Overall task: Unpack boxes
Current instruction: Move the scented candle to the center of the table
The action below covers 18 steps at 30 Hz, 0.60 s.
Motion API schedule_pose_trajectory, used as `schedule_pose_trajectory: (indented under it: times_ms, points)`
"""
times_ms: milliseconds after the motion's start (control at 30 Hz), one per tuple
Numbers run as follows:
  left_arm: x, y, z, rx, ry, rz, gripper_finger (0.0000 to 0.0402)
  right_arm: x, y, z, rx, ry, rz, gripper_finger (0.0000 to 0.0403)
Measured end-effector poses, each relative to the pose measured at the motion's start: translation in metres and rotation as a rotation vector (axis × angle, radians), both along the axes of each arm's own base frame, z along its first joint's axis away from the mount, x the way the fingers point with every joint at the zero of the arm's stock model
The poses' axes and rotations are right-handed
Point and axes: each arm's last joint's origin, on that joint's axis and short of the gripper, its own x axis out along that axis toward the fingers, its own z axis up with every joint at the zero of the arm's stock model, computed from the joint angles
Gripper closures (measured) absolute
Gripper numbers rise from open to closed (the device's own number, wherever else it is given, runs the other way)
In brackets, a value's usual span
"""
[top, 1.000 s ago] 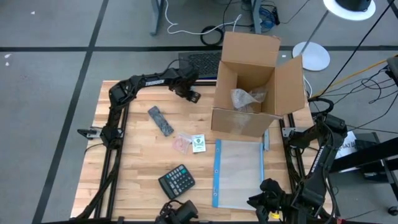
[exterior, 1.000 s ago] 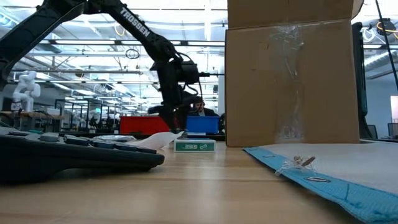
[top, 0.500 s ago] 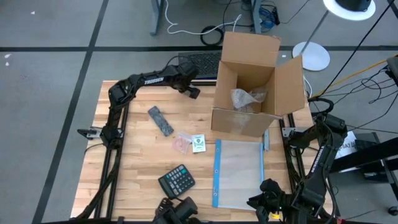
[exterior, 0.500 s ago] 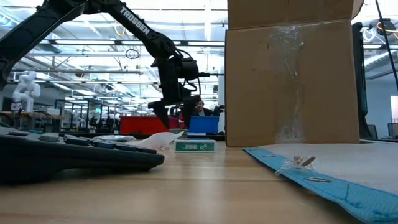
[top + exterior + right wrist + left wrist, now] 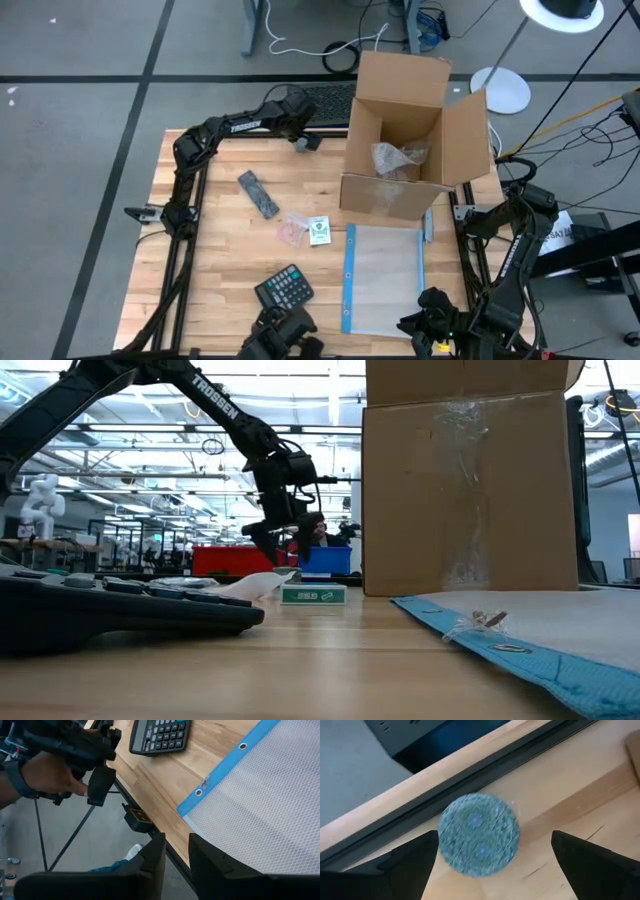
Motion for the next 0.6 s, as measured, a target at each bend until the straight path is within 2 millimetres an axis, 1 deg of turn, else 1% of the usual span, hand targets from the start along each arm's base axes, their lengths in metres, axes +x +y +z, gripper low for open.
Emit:
schedule_pose_trajectory:
  times_ms: [233,433,600]
  points:
    - [-0.004,0.008,-0.009,-0.022,0.002,-0.004,0.0011,0.0,0.0,0.0,0.005,0.0,-0.004,0.0328]
    - [-0.001,0.01,-0.022,-0.041,0.012,-0.011,0.0011,0.0,0.0,0.0,0.011,0.0,-0.009,0.0328]
    - [0.002,0.012,-0.027,-0.03,0.002,-0.01,0.0012,0.0,0.0,0.0,0.017,0.001,-0.011,0.0328]
